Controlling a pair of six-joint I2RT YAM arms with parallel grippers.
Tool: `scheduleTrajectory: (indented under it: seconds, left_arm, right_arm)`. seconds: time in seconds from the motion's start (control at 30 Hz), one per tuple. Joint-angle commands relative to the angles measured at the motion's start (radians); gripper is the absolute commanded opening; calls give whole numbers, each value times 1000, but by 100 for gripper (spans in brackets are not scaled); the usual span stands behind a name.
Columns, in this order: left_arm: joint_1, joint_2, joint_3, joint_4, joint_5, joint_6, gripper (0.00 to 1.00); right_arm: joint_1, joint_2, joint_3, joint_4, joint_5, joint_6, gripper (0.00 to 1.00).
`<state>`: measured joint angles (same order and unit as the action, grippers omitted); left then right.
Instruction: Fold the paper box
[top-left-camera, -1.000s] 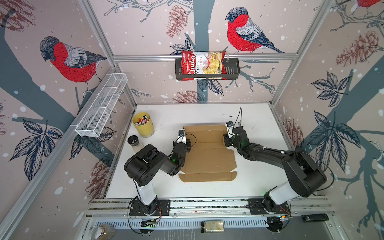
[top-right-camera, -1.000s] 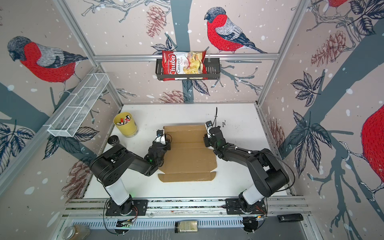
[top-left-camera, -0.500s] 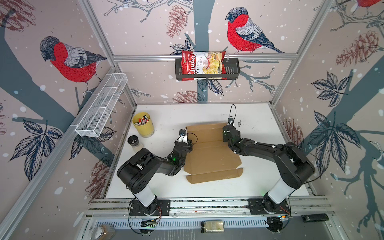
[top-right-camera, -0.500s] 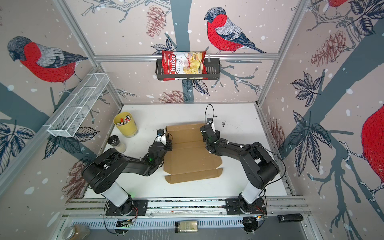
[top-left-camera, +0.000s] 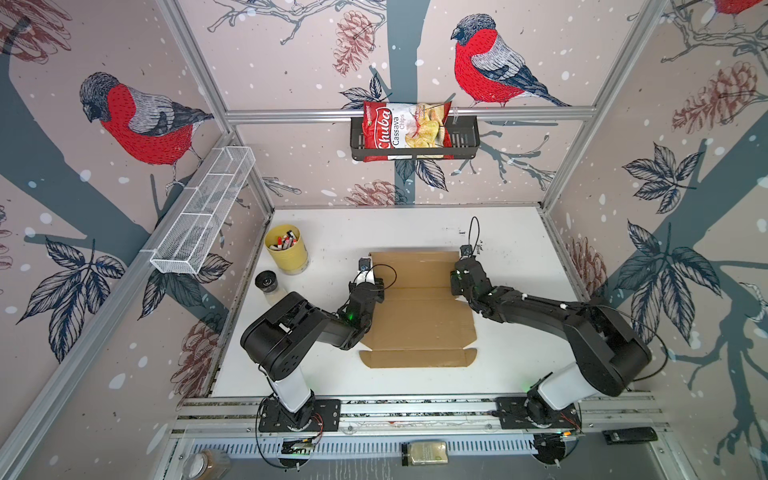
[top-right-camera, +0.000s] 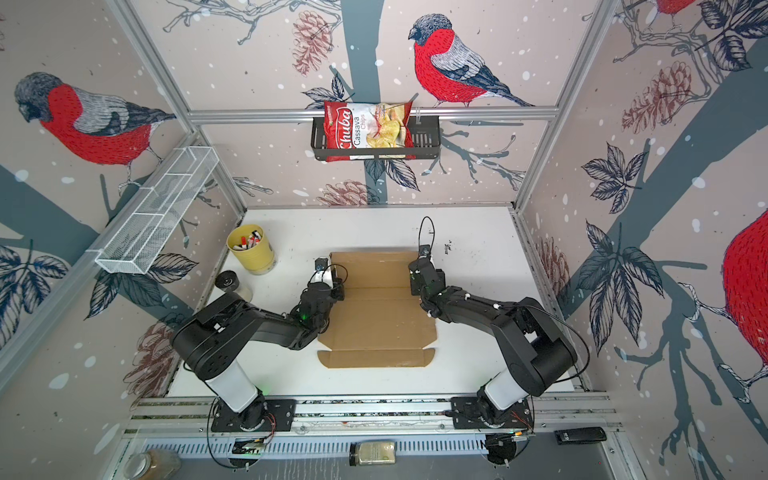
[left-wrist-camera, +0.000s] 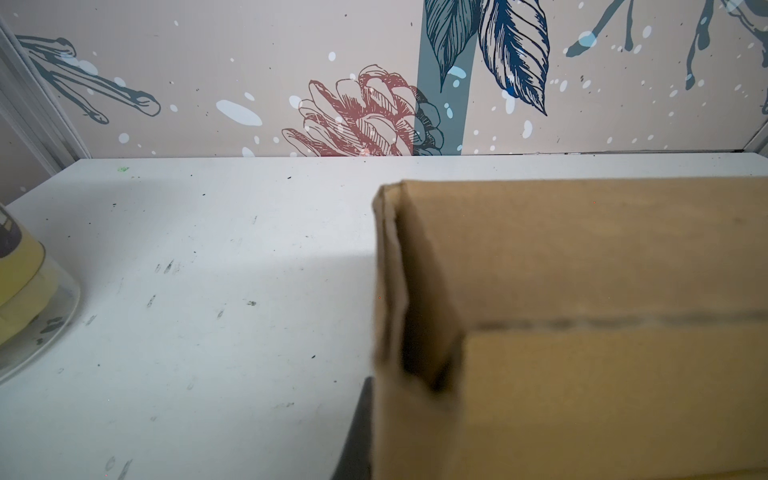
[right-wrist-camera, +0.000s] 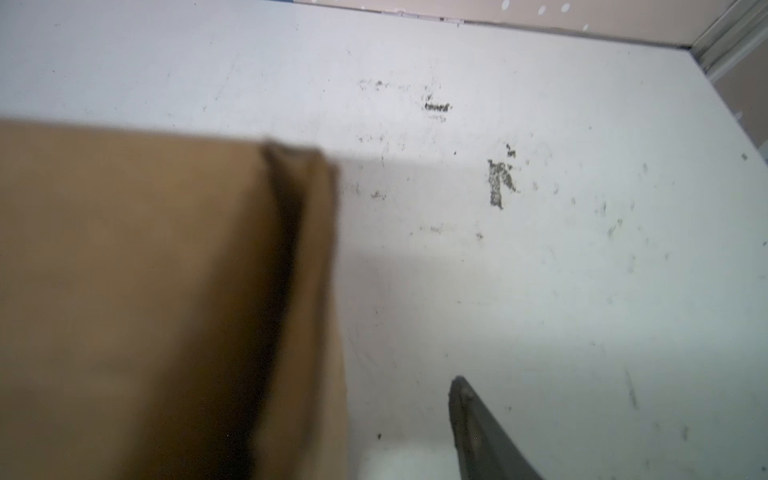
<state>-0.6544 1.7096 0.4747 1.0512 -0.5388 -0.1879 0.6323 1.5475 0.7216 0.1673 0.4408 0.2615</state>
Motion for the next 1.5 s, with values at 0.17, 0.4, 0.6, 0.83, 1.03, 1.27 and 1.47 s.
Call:
scheduleTrajectory:
  seconds: [0.17, 0.4, 0.6, 0.83, 1.03, 1.27, 1.47]
  left_arm:
    - [-1, 0, 15, -20, -15, -12, 0]
    - [1, 1, 19, -22, -16, -9, 0]
    - [0, -6, 28, -35, -13, -3, 0]
    - [0, -6, 32, -53, -13, -1, 0]
    - [2, -6, 27, -64, -14, 10, 0]
    - [4, 27, 0, 49, -65, 66, 0]
    - [-2, 56, -30, 183, -94, 153, 0]
  right_arm:
    - [26, 9, -27, 16, 23, 34, 54]
    - [29, 64, -21, 17, 98, 68, 36]
    - [35, 58, -6, 11, 120, 67, 24]
    - [33, -5, -2, -12, -37, 32, 52]
    - [6, -150, -69, -29, -216, 13, 68]
    - [-54, -291, -75, -61, -466, 52, 74]
    - [-191, -411, -26, -132, -759, 182, 74]
